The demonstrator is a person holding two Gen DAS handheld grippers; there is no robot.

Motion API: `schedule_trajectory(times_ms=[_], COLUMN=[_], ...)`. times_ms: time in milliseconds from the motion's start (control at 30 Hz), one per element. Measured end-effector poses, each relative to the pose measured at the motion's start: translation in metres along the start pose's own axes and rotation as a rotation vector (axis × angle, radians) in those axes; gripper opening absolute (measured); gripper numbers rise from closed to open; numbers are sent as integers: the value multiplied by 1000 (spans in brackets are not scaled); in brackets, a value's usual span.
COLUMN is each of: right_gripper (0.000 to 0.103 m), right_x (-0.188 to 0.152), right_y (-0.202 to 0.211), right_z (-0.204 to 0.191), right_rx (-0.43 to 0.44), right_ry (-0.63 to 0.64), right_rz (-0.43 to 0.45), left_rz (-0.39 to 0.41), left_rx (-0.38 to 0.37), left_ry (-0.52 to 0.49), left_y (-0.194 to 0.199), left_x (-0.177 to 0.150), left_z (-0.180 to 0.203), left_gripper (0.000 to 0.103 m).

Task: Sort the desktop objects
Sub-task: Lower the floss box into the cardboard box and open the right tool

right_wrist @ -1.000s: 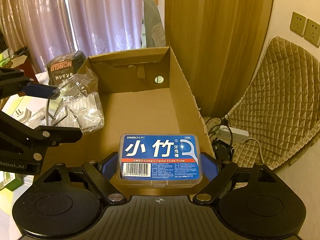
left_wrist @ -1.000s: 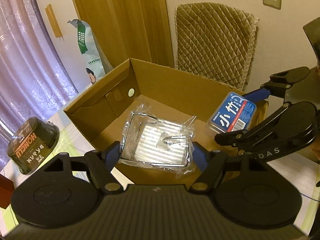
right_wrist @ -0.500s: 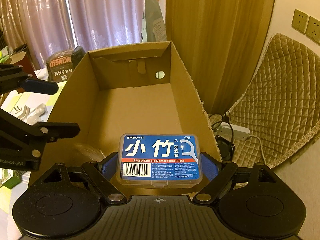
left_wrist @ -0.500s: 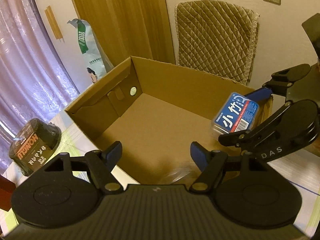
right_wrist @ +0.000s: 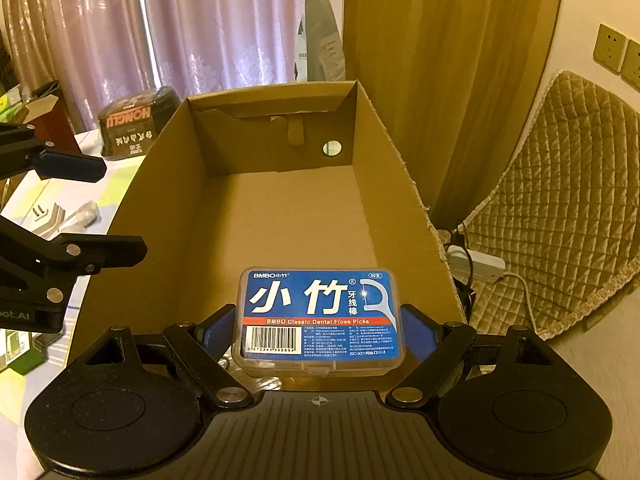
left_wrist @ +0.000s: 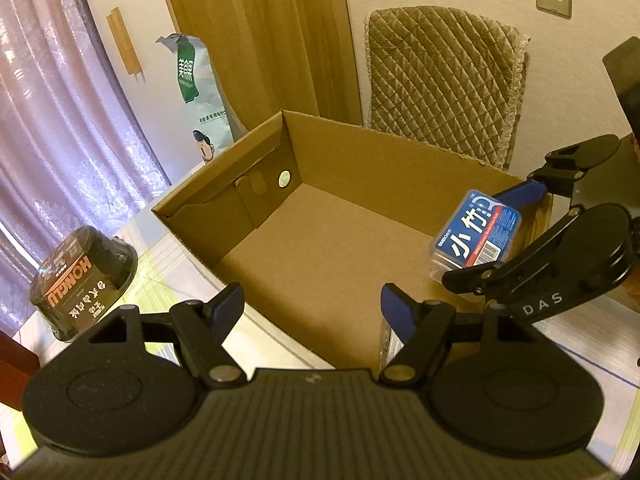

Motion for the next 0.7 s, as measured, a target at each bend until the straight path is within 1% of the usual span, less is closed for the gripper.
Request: schedule_trajectory(times_ms=[233, 267, 333, 700], right_gripper=[85, 90, 103, 103], right_x=[1, 1, 1, 2], right_y=[-1, -1, 0, 8], right_z=[-3, -3, -4, -10], right_rx=[-12, -12, -18, -9], right_ry=[11, 13, 13, 13], right_rz=[6, 5, 14, 30], left_rz=[-2, -2, -3, -5], left_rx=[3, 4, 5, 16], left_ry=[14, 14, 16, 54], left_y=[2, 2, 3, 13], left_x=[-5, -6, -7, -21], left_z=[-4, -4, -5, -13], left_gripper=[72, 72, 72, 72])
Point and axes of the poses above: each gripper's, at about its wrist camera, not at the fingertips, and y roughly against the way its jaws point, z to its right, x to its top, the point moved 10 cm from there along -y, roughly the way its jaws point, and after that the axes turned 9 degrees about -z, right-handed, at the moved point
